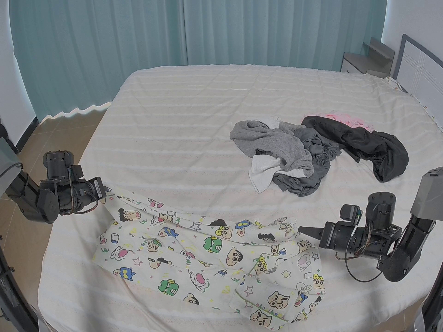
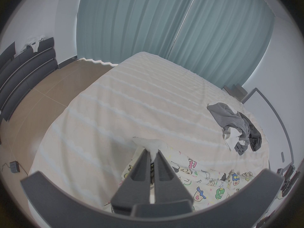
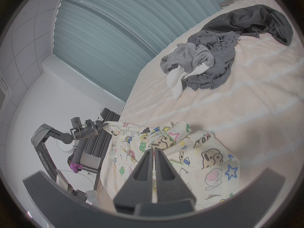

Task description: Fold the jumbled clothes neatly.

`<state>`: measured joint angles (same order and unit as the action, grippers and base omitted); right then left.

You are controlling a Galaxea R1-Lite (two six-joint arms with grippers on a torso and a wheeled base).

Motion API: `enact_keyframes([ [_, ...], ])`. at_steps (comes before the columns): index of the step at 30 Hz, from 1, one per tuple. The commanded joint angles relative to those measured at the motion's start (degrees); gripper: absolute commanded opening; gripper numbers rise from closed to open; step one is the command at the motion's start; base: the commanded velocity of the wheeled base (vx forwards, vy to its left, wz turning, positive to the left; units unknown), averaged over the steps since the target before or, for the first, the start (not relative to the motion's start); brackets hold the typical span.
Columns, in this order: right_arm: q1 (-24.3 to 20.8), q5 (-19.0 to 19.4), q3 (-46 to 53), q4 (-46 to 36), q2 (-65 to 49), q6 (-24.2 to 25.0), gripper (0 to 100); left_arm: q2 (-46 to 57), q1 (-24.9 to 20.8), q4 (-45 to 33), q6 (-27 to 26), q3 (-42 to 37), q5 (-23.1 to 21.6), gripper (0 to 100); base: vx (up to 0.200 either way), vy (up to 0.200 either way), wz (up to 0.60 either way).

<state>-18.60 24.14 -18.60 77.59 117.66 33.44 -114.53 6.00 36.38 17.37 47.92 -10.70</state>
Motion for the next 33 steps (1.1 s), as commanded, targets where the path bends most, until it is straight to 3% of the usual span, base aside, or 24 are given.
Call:
enact_keyframes([
  [1,-0.03,0.74,3.75,0.01,-2.35,-0.66,0,3.0,0.86,-0.08,-0.41,-3.89,-1.78,0,0.0,0.0,0.0],
  [5,-0.12,1.7,6.3,-0.78,-2.35,-3.73,0,3.96,2.09,-0.17,-3.84,-6.17,-3.36,0,0.0,0.0,0.0],
  [10,-0.29,1.53,5.95,-0.86,-0.07,-5.4,0,3.61,2.18,0.1,-4.28,-7.4,-3.45,0,0.0,0.0,0.0],
  [11,-0.47,1.53,6.12,-0.86,0.29,-5.75,100,3.61,2.18,0.1,-4.28,-7.49,-3.45,0,0.0,0.0,0.0],
  [16,-1.7,0.21,5.86,-0.25,2.04,-8.92,100,3.61,2.18,0.19,-4.19,-7.4,-3.45,0,0.0,0.0,0.0],
  [21,-2.58,-2.52,2.87,-0.16,2.4,-9.09,100,3.52,2.18,0.19,-4.01,-7.58,-3.45,0,0.0,0.0,0.0],
  [33,-3.99,-3.66,-4.34,-0.78,8.11,-9.09,100,3.26,2.0,0.19,-3.92,-7.49,-3.45,0,0.0,0.0,0.0],
])
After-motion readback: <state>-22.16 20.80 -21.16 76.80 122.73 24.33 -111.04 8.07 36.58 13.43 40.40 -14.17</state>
